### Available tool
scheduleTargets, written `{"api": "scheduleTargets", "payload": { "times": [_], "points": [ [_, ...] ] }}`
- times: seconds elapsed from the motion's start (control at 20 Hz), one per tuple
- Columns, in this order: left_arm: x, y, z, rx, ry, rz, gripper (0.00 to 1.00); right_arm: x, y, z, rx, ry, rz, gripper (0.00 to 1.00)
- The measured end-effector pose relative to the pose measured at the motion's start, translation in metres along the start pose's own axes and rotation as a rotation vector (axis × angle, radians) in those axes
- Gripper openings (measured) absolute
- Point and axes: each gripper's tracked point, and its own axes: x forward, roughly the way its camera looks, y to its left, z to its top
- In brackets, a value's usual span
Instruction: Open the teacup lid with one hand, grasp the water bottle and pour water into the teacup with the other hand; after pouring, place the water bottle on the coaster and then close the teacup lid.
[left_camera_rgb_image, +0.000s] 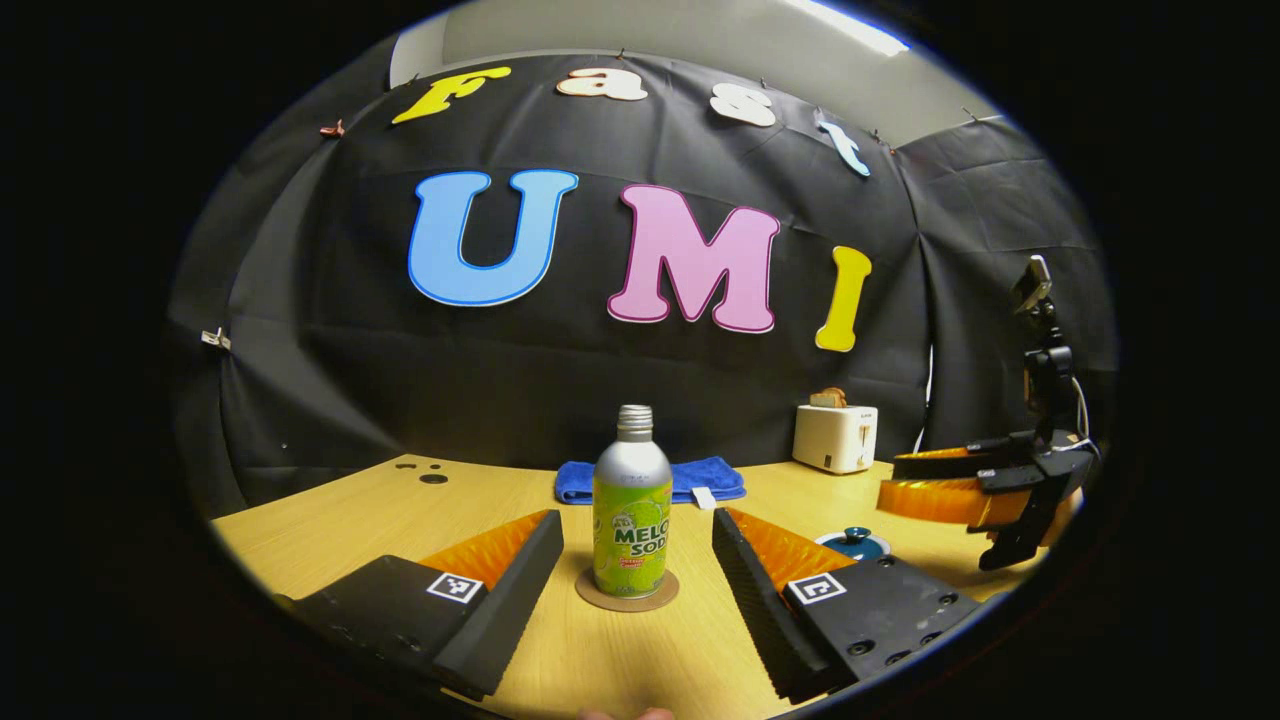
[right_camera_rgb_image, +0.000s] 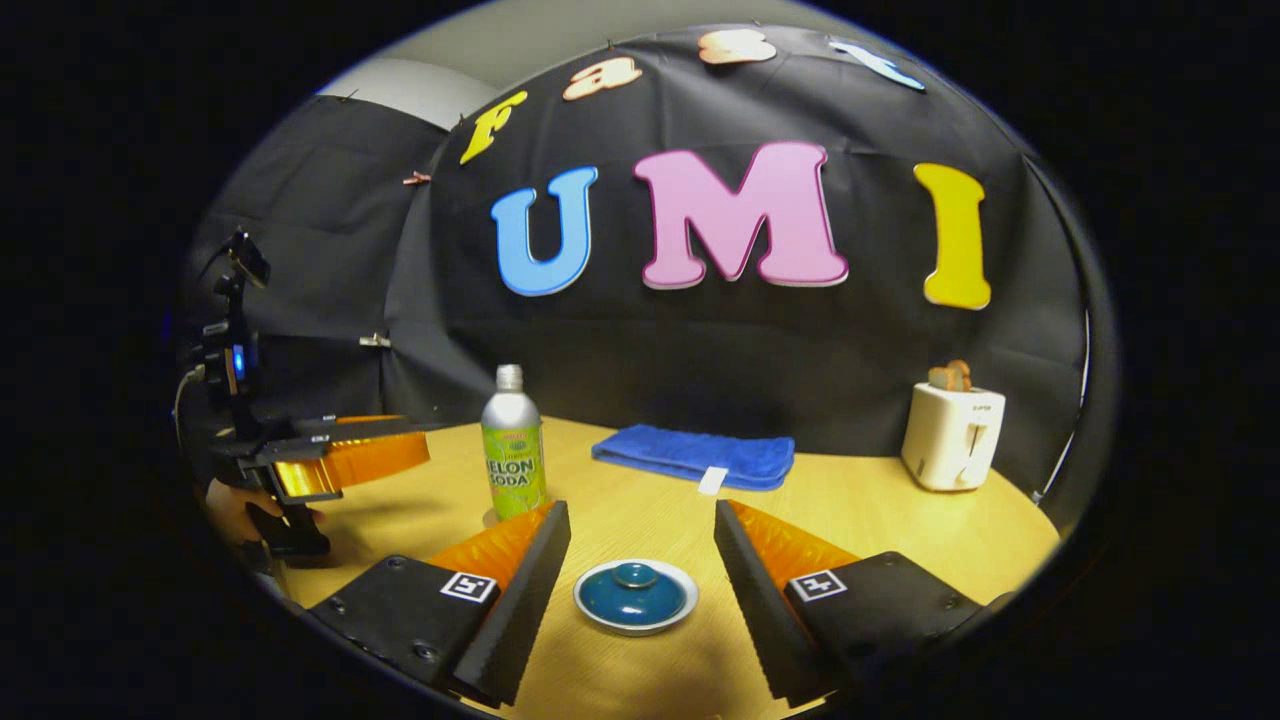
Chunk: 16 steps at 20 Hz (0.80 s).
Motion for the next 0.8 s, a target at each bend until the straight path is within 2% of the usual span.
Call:
{"api": "scheduleTargets", "payload": {
  "times": [0.3,0.45,0.8],
  "points": [
    [-0.005,-0.016,0.014,0.026,-0.041,-0.015,0.95,-0.05,-0.025,0.036,-0.066,-0.106,-0.07,0.92],
    [-0.004,-0.023,0.015,0.021,-0.052,-0.025,0.95,-0.057,-0.032,0.036,-0.088,-0.087,-0.088,0.95],
    [-0.002,-0.026,0.006,0.022,-0.027,-0.034,0.95,-0.063,-0.038,0.044,-0.063,-0.109,-0.105,0.96]
  ]
}}
